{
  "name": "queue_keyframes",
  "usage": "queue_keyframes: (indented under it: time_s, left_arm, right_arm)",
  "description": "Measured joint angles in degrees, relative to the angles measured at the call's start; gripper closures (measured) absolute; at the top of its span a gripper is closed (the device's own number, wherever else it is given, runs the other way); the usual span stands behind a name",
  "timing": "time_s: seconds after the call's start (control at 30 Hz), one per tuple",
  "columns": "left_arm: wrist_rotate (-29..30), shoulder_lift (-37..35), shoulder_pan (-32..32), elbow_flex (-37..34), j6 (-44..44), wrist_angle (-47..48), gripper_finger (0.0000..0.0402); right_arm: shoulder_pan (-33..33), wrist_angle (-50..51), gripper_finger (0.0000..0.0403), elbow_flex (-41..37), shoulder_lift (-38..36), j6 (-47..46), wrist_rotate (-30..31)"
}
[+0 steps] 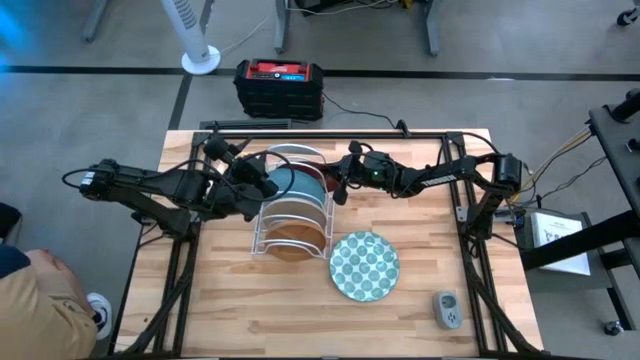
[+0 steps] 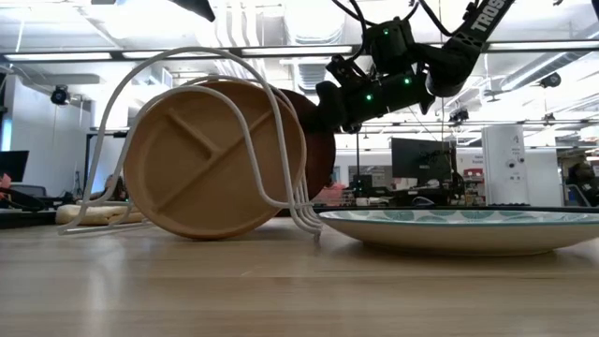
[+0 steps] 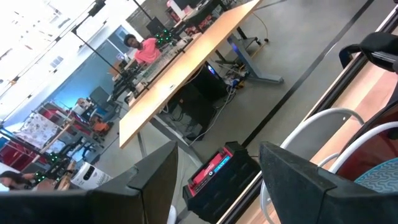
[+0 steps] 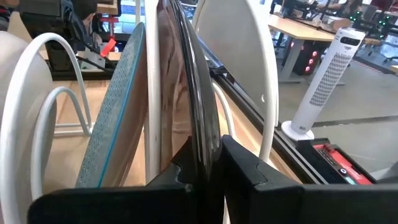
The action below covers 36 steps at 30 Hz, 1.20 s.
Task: Sort dishes
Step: Put the red plate into the dishwasher rack
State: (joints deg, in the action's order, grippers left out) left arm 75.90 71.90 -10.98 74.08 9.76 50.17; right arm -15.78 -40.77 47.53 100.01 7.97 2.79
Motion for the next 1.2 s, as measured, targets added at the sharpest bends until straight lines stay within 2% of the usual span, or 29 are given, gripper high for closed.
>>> queue_keyframes:
  time_s: [0.47, 0.9, 1.2]
  left_arm:
    - [0.0, 0.0, 0.0, 0.0, 0.3, 0.0, 0.0188]
    - [0.0, 0.0, 0.0, 0.0, 0.3, 0.0, 0.0188]
    - [0.0, 0.0, 0.0, 0.0, 0.2, 0.2, 0.0188]
  right_arm:
    - [-0.1, 0.0, 0.0365, 0.0, 0.0, 0.9, 0.1]
    - [-0.2, -0.4, 0.029, 0.0, -0.3, 0.5, 0.6]
    - [-0.1, -0.1, 0.0255, 0.0, -0.3, 0.7, 1.5]
